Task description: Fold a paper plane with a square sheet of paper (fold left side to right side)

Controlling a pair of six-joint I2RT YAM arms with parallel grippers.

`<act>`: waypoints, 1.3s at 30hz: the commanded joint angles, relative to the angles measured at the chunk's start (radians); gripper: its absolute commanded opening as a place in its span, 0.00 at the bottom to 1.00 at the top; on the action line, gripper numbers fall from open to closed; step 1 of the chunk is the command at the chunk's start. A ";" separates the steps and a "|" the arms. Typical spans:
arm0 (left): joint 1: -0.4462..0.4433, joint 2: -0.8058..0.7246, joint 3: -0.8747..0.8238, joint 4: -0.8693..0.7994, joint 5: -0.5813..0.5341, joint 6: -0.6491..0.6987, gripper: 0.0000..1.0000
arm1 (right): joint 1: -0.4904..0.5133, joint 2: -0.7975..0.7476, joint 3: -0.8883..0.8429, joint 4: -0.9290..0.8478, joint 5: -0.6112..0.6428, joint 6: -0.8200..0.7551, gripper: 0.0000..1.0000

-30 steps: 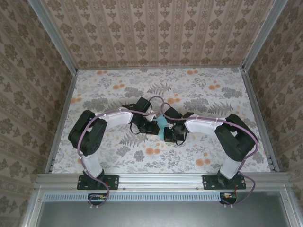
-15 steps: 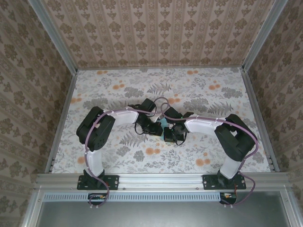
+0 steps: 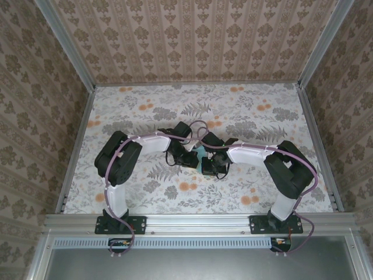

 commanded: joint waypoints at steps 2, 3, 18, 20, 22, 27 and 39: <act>0.039 0.007 -0.018 -0.064 -0.069 0.050 0.08 | -0.002 0.055 -0.018 -0.135 0.073 -0.012 0.00; 0.046 0.006 -0.020 -0.066 -0.074 0.054 0.08 | -0.002 0.055 -0.017 -0.135 0.073 -0.012 0.00; 0.163 0.018 0.000 -0.121 -0.117 0.142 0.08 | -0.002 0.054 -0.016 -0.145 0.073 -0.013 0.00; 0.180 0.025 0.006 -0.118 -0.122 0.149 0.08 | -0.002 0.055 -0.017 -0.143 0.073 -0.013 0.00; 0.197 0.032 0.018 -0.119 -0.122 0.154 0.08 | -0.002 0.056 -0.016 -0.143 0.070 -0.015 0.00; 0.213 0.025 0.037 -0.143 -0.132 0.173 0.08 | -0.003 0.046 -0.015 -0.134 0.068 -0.020 0.00; 0.234 -0.215 -0.054 -0.071 -0.041 0.033 0.33 | -0.022 -0.115 -0.005 0.017 0.052 -0.116 0.17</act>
